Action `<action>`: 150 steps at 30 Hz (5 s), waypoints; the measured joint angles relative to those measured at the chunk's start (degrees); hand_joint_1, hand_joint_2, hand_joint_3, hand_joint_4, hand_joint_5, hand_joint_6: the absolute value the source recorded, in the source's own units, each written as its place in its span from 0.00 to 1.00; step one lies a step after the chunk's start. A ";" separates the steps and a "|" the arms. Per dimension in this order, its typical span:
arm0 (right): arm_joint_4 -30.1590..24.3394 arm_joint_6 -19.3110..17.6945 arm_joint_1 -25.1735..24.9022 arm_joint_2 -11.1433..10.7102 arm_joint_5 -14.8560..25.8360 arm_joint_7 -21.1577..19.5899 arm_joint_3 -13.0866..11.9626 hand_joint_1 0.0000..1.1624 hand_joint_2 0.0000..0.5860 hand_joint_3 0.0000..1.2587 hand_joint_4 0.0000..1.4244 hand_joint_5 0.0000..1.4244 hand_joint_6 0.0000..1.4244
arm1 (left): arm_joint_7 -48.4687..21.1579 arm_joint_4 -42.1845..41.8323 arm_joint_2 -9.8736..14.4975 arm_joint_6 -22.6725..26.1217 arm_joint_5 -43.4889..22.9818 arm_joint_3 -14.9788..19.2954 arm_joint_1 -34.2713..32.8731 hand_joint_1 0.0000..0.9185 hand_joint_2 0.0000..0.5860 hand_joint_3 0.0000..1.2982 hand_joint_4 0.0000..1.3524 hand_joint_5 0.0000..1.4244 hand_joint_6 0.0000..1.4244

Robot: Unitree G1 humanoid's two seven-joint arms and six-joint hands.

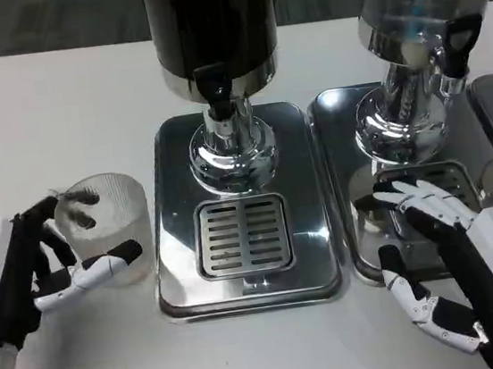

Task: Grasp the cup under the faucet to collect the drink, then remove the cup.

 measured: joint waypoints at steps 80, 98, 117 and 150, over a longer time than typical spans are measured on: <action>-3.66 0.36 2.99 4.68 -2.40 -0.21 1.02 0.46 0.94 0.26 0.13 0.11 0.23 | -8.87 4.65 -9.25 1.70 2.12 -7.30 -10.48 0.23 0.17 0.20 0.30 0.48 0.63; -2.09 0.40 0.37 4.80 -2.23 -0.18 2.09 0.44 0.93 0.26 0.13 0.11 0.25 | -9.08 3.79 -7.78 1.70 2.13 -7.33 -10.45 0.13 0.11 0.08 0.04 0.18 0.33; -1.77 0.80 -0.25 4.65 -1.41 0.46 2.11 0.44 0.93 0.26 0.13 0.11 0.26 | -10.33 2.26 -6.56 2.10 2.12 -7.33 -8.94 0.09 0.10 0.00 0.00 0.00 0.10; -1.49 0.81 -0.14 4.67 -0.56 0.93 2.86 0.43 0.93 0.27 0.13 0.14 0.26 | -8.85 -10.20 -3.29 8.49 4.61 -6.16 -4.19 0.07 0.10 0.00 0.00 0.00 0.08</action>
